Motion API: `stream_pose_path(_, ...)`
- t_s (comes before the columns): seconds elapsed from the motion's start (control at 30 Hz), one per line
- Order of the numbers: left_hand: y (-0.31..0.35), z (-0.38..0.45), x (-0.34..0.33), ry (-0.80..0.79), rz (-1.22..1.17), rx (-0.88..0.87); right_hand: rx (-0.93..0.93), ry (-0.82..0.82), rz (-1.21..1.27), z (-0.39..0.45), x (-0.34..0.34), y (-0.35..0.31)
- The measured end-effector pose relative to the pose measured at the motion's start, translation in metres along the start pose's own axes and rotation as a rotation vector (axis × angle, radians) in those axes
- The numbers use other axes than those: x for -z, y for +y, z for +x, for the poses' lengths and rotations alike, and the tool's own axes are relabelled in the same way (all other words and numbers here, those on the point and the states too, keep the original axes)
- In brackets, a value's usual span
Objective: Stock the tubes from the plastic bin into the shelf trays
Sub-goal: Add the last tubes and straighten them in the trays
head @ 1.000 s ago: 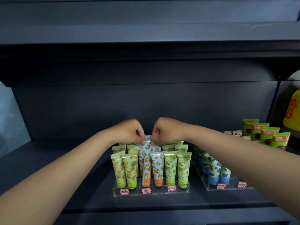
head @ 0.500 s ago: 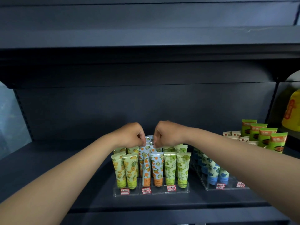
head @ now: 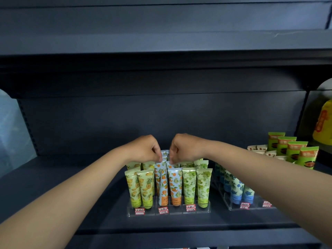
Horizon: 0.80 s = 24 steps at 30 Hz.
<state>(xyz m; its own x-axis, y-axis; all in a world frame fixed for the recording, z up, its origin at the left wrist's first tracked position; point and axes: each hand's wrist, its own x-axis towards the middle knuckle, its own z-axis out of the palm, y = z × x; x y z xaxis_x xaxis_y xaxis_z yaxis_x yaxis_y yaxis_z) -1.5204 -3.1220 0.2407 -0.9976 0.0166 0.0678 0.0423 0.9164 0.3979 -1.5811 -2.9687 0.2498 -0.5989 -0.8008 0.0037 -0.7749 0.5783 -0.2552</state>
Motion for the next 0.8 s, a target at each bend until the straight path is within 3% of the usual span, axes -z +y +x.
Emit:
stream_pose_path(0.4,0.004,-0.005,0.004,0.02,0.016,0.0,0.072,0.065,0.064,-0.013,0.013,-0.005)
stream_pose_path(0.8,0.012,-0.012,0.008,0.036,-0.032,-0.017,0.092,-0.009,0.01,-0.024,0.008,-0.006)
